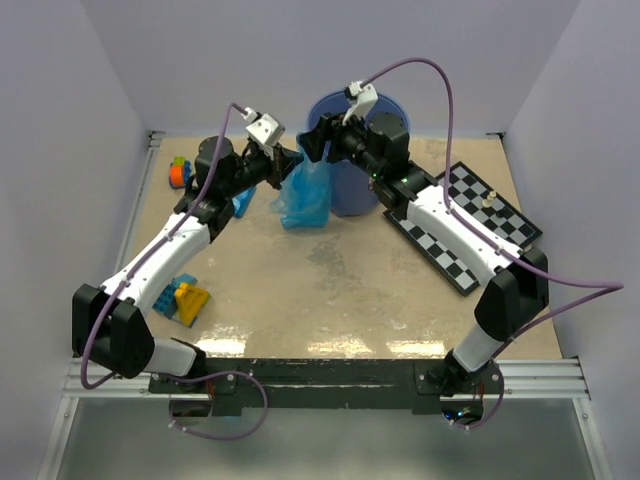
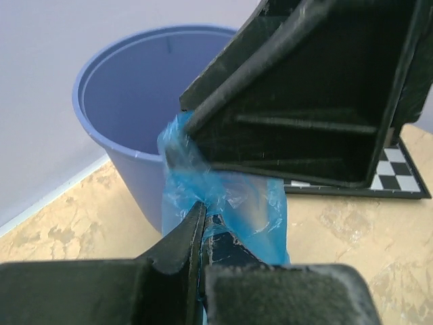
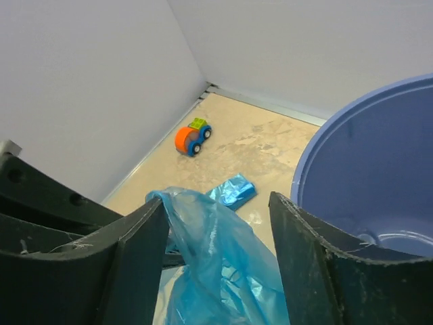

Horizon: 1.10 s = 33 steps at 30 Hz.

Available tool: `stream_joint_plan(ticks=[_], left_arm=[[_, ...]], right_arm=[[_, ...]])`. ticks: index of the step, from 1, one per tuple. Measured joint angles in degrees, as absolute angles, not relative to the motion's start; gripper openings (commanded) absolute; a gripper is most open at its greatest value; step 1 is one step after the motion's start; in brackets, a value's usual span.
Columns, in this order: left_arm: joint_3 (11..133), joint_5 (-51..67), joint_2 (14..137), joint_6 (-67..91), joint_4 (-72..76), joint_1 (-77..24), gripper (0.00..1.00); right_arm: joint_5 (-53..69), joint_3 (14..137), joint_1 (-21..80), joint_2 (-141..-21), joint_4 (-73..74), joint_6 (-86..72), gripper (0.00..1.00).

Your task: Put the trash bags into the trash bin

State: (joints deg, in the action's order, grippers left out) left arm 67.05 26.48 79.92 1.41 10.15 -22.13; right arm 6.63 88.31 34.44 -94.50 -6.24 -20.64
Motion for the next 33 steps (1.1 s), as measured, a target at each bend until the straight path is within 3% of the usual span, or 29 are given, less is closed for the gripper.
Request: stream_joint_plan(ticks=[10,13,16,20,25,28,29,31,33], left_arm=[[67.09,27.03,79.92,7.01,12.67,-19.97,0.00],[67.46,27.03,79.96,7.94,12.64,-19.73,0.00],[68.58,26.98,80.31,8.91,12.64,-19.66,0.00],[70.22,26.76,80.82,10.02,12.60,-19.64,0.00],[71.24,26.81,80.82,10.96,12.56,-19.64,0.00],[71.40,26.85,80.79,11.29,12.40,-19.64,0.00],[71.40,26.85,80.77,11.38,12.38,-19.64,0.00],[71.40,26.85,80.77,11.38,12.21,-19.62,0.00],[71.40,26.85,80.64,11.27,11.73,-19.62,0.00]], right_arm=[[7.97,87.11,34.09,-85.91,-5.26,-8.58,0.69],[13.72,84.60,34.09,-80.73,-5.96,-6.57,0.55],[21.08,82.61,34.50,-78.24,-6.31,-4.91,0.55],[27.18,81.03,35.35,-80.44,-6.74,-4.25,0.59],[29.98,80.68,36.27,-88.05,-6.87,-4.10,0.58],[29.54,80.71,36.86,-91.59,-7.05,-5.08,0.40],[29.52,80.71,36.97,-92.51,-7.38,-5.65,0.31],[29.41,80.71,37.15,-93.65,-8.43,-6.72,0.00],[29.26,80.88,37.23,-94.02,-9.39,-7.84,0.00]])
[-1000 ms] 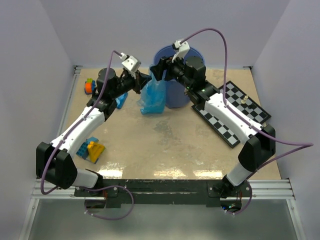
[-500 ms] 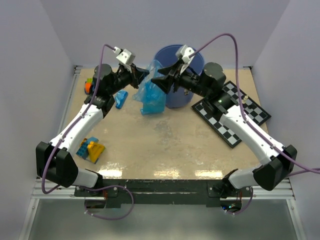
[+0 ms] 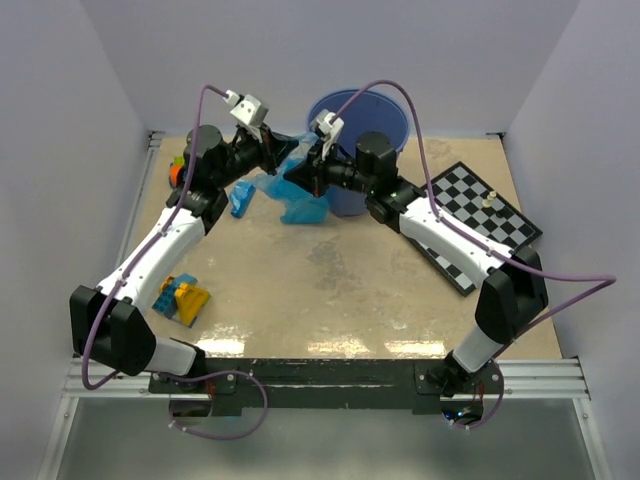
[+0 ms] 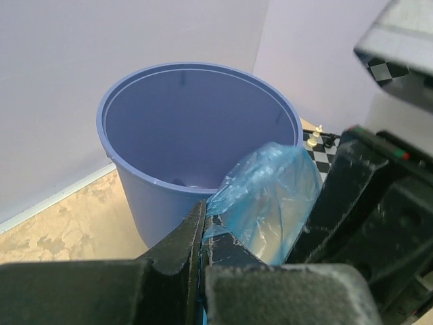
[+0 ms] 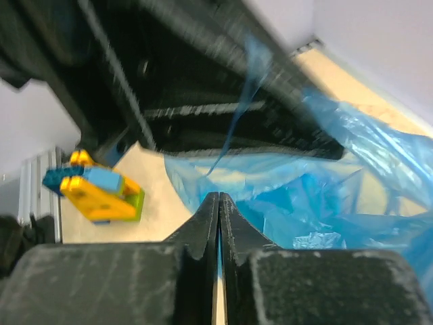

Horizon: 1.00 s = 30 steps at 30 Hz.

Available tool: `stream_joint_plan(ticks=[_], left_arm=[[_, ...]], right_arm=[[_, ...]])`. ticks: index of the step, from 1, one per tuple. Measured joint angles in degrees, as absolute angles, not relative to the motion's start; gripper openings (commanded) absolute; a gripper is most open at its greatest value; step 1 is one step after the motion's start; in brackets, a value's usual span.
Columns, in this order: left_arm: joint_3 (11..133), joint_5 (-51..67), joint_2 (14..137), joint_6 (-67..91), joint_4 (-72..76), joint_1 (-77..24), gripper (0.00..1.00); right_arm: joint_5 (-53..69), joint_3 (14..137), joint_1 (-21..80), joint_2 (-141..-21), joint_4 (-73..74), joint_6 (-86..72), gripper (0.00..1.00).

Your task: Put the trash bags into the trash bin

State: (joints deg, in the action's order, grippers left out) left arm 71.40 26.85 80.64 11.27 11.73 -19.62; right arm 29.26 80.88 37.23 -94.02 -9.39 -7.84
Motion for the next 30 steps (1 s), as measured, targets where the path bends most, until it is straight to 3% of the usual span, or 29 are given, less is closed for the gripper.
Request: stream_joint_plan(ticks=[2,4,6,7,10,14,19,23,27,29,30], left_arm=[[71.40,26.83,80.34,10.96,11.11,-19.59,0.00],[71.40,26.83,80.07,10.87,11.07,-19.53,0.00],[71.40,26.81,79.79,10.83,11.07,-19.44,0.00],[71.40,26.79,79.70,10.72,11.07,-19.38,0.00],[71.40,26.65,79.61,10.26,11.07,-19.25,0.00],[71.37,26.57,79.61,9.91,11.07,-19.18,0.00],[71.40,26.59,79.61,9.93,11.07,-19.16,0.00],[71.40,26.15,79.59,9.78,10.68,-18.92,0.00],[71.37,25.19,79.13,9.37,9.58,-18.63,0.00],[71.37,25.02,78.74,9.32,9.32,-18.39,0.00],[71.37,25.04,78.41,9.32,9.17,-18.39,0.00]], right_arm=[[27.75,81.30,37.21,-94.00,-10.57,-9.32,0.00],[26.22,81.78,37.08,-93.89,-11.88,-10.55,0.28],[25.54,81.80,36.86,-93.45,-12.12,-11.38,0.49],[25.54,81.78,36.77,-93.21,-12.21,-11.44,0.54],[27.20,81.80,36.53,-92.18,-12.58,-10.81,0.62],[30.35,82.13,36.47,-91.33,-13.15,-9.98,0.64],[32.80,83.88,36.49,-92.79,-14.41,-10.28,0.58],[31.27,84.90,36.49,-95.04,-15.33,-12.05,0.46],[29.95,85.08,36.47,-96.88,-16.64,-14.79,0.22],[29.47,85.54,36.47,-97.80,-17.28,-15.66,0.03],[29.30,85.82,36.47,-98.26,-17.58,-16.01,0.00]])
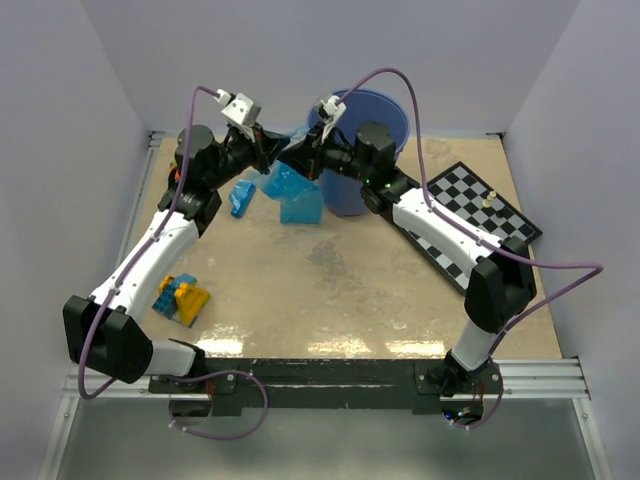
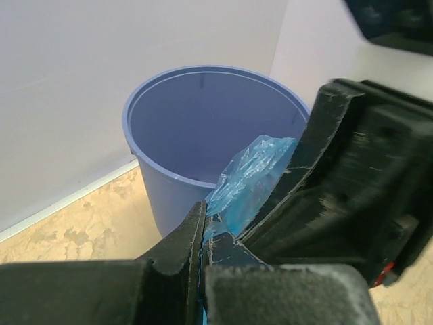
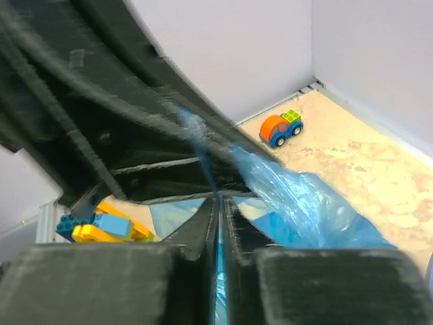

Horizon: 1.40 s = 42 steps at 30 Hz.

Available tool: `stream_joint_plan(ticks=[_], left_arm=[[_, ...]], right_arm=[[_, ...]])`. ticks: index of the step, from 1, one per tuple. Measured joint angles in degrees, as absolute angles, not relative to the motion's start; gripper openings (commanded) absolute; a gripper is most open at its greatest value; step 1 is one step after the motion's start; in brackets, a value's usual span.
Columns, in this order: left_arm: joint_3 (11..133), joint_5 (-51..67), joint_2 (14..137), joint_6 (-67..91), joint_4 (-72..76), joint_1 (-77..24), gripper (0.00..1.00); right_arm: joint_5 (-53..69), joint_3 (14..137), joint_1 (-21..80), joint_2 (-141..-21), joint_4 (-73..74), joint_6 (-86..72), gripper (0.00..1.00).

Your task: Put the trash bags into the trash bin

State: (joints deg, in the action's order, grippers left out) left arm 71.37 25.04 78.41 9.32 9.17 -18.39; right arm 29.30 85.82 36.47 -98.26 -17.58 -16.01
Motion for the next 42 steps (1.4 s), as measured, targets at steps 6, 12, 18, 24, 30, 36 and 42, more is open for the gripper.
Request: stream_joint_plan(ticks=[6,12,18,24,30,36,42], left_arm=[[71.50,25.32,76.27,6.98,6.24,-18.33,0.32],[73.87,24.58,72.53,-4.47,-5.30,-16.71,0.76],[74.00,24.93,64.66,-13.41,-15.29,-14.28,0.83],[71.70,22.65,60.49,-4.78,-16.84,-12.12,0.85],[59.66,31.35,66.70,11.05,-6.37,-11.18,1.00],[58.43,36.18,77.06,22.17,5.26,-11.38,0.92],[64.95,39.33,82.54,27.42,13.80,-12.29,0.43]], right_arm=[[24.56,86.39,36.47,-98.94,-17.56,-16.40,0.00],[20.25,86.43,36.25,-98.74,-16.91,-16.03,0.00],[18.50,86.43,35.88,-97.73,-16.95,-16.03,0.00],[19.29,86.43,35.59,-97.54,-17.15,-16.14,0.00],[20.56,86.43,35.57,-97.34,-17.17,-17.30,0.00],[20.67,86.43,35.57,-97.34,-17.21,-18.46,0.00],[20.60,86.41,35.57,-97.34,-17.23,-18.79,0.00]])
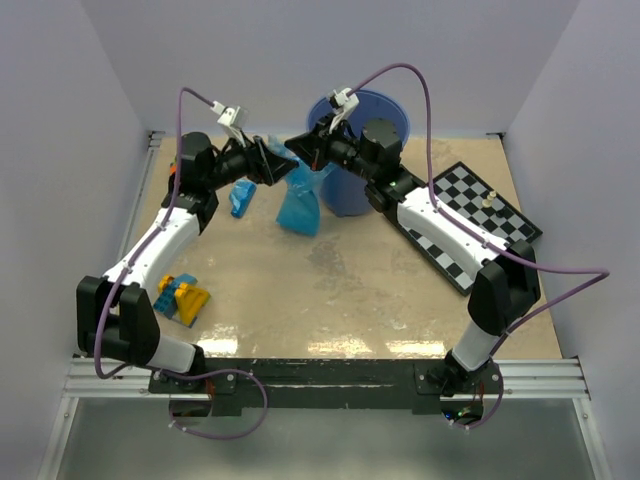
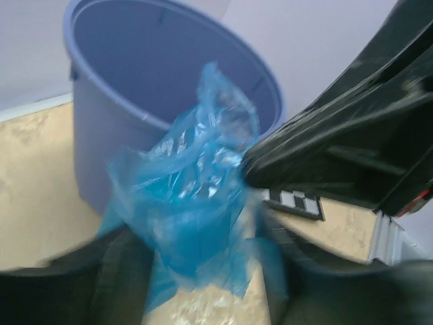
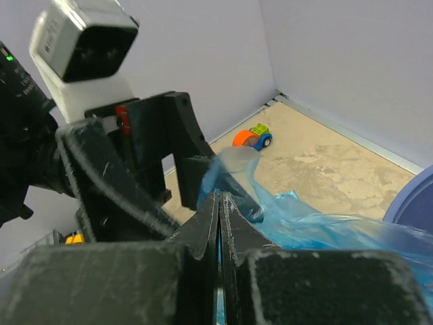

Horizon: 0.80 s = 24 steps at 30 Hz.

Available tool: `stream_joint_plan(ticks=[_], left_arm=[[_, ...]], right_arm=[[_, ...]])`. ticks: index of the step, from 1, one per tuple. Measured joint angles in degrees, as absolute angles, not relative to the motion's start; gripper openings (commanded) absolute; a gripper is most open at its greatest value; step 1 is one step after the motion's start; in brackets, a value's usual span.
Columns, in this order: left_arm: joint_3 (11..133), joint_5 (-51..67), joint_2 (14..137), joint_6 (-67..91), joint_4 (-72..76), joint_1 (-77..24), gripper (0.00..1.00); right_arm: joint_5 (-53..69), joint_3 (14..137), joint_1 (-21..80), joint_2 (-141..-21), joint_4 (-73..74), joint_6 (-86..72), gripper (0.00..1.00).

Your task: Put the trash bags into the trash bin

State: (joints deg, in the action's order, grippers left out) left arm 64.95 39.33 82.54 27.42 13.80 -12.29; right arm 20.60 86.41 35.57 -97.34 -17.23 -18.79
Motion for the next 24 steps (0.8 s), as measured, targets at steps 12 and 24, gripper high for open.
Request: stream_joint_plan(ticks=[12,24], left_arm=[[68.03,41.39,83.24,14.68,7.66,-13.89,0.00],[71.09,49.69,71.88,-11.81,-7.60,-13.74,0.00]], right_arm=[[27.75,91.68,27.86,-97.34,-12.97,-11.53,0.83],[43.27,97.36,26.44,-96.68,3.62,19.18,0.98]])
